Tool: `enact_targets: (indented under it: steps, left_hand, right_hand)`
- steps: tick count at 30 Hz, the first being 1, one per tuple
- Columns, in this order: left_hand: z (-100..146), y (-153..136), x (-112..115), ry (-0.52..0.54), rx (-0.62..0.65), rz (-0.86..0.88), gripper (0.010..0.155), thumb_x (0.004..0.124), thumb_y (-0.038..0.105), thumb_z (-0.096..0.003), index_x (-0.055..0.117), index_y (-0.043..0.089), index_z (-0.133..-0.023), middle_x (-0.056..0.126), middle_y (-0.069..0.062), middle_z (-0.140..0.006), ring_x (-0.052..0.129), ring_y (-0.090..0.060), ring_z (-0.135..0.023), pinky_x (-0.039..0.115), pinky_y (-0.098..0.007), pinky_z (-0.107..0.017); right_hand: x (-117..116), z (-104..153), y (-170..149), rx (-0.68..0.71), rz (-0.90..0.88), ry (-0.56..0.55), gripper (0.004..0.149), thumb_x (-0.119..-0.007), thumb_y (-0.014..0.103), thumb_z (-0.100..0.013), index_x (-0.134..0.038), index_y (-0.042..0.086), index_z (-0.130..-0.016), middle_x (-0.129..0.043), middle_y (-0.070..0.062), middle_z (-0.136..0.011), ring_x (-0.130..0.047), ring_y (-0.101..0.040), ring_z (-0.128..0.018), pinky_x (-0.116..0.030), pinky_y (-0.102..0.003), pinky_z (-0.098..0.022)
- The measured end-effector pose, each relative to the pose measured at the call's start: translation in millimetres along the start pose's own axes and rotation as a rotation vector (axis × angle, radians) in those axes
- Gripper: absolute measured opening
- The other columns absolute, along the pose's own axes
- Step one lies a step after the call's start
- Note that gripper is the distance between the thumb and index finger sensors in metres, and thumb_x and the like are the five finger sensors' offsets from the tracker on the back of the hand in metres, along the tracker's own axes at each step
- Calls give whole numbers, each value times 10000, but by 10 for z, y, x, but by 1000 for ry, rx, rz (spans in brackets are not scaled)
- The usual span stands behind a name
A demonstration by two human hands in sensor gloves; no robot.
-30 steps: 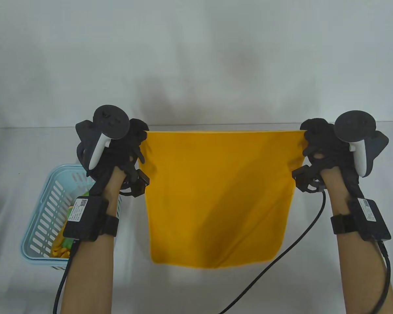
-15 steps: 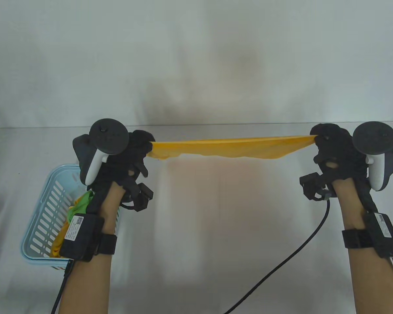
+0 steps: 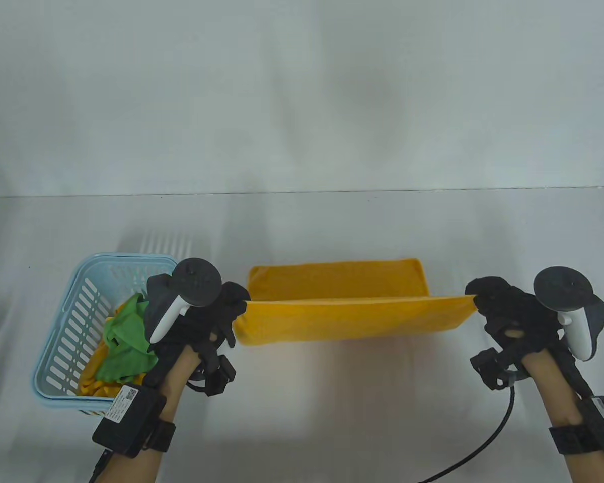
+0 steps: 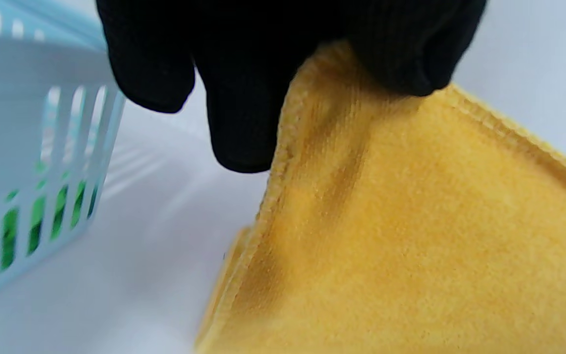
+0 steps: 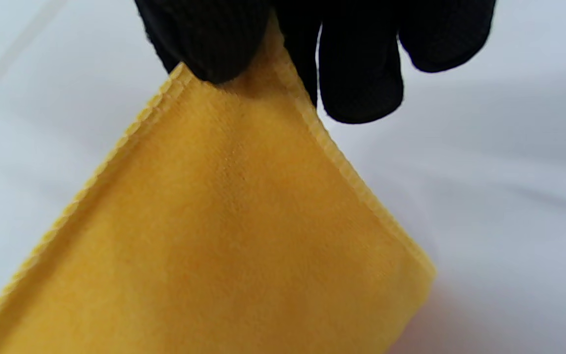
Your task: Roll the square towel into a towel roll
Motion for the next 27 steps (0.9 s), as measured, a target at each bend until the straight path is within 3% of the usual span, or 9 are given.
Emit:
enact_targets:
  steps: [6, 13, 20, 24, 27]
  left_hand:
    - [275, -98, 248, -127, 74, -57, 407, 762, 349, -406, 871, 325, -798, 954, 37, -855, 1007, -240, -755, 740, -534, -651]
    - [558, -132, 467, -280, 128, -67, 407, 755, 357, -409, 868, 332, -798, 971, 44, -836, 1027, -220, -736, 752, -521, -648]
    - [762, -108, 644, -465, 169, -124, 408, 753, 356, -412, 863, 328, -804, 1004, 60, -772, 1057, -195, -674, 766, -507, -640]
    - [734, -110, 632, -446, 138, -142, 408, 753, 355, -414, 861, 325, -807, 1005, 58, -765, 1058, -197, -664, 766, -507, -637]
    - [595, -101, 551, -364, 81, -144, 410, 749, 352, -417, 853, 325, -813, 984, 55, -789, 1034, -215, -693, 749, -517, -644]
  right_hand:
    - [-118, 221, -185, 45, 20, 214, 366, -797, 274, -374, -845, 331, -733, -965, 2, -689, -946, -301, -660, -721, -554, -566]
    - [-219, 423, -367, 52, 134, 323, 367, -796, 277, -373, -844, 336, -733, -963, 7, -689, -944, -297, -661, -718, -552, -569]
    - [-280, 653, -461, 48, 113, 433, 368, -799, 263, -373, -851, 317, -733, -961, -32, -644, -939, -303, -602, -712, -560, -561]
    - [-263, 649, -433, 60, 132, 435, 372, -793, 274, -377, -842, 325, -742, -957, -27, -632, -938, -287, -585, -716, -552, -559]
    - [-244, 546, -391, 65, 154, 359, 374, -789, 283, -377, -833, 332, -746, -955, -13, -640, -939, -281, -596, -718, -547, -562]
Point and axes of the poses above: the tracker on the back of each hand, its own y axis roughly to the thumb side, its own z axis roughly from the fingertips to the wrist, x = y × z, the point moved 3 cm from there along -z, roughly from the wrist to the fingertips
